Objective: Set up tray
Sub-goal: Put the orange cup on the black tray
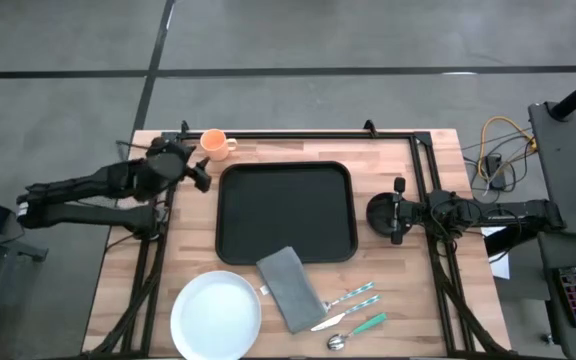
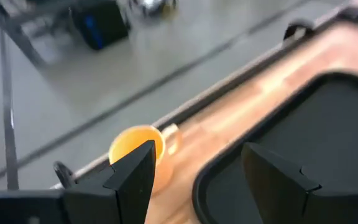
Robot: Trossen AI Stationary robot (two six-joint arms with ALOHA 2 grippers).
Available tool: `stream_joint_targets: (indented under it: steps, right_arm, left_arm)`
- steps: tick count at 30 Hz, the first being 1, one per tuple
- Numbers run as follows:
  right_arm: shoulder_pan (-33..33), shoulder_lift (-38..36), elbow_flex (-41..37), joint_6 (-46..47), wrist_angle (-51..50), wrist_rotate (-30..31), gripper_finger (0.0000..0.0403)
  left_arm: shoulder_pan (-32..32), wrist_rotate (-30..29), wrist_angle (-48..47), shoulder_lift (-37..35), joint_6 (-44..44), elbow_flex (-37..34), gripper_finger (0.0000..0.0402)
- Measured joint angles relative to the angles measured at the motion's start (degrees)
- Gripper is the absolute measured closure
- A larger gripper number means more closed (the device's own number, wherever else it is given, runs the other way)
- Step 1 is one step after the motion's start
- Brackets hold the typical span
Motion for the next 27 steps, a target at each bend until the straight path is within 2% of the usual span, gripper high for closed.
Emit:
stream_joint_targets:
  steps: [6,10,14,21,27]
  right_arm:
    - [0.01,-0.02,0.01,0.00,0.00,-0.02,0.0280]
    - [-0.01,-0.01,0.00,0.00,0.01,-0.02,0.0280]
    - [0.01,-0.02,-0.01,0.00,0.00,-0.02,0.0280]
    - [0.01,0.00,-0.01,0.00,0.02,-0.02,0.0280]
    - [-0.01,-0.02,0.01,0.00,0.00,-0.02,0.0280]
  left_arm:
    - [15.90,17.13,-0.02,7.65,6.64,3.51,0.0183]
    - [25.18,23.10,-0.59,14.63,10.74,6.39,0.0183]
    - [31.85,28.81,-1.91,22.33,13.39,10.22,0.0183]
    - [34.90,30.67,-7.51,35.41,16.36,17.67,0.0183]
    - [34.90,30.58,-7.05,41.97,17.55,20.00,0.0183]
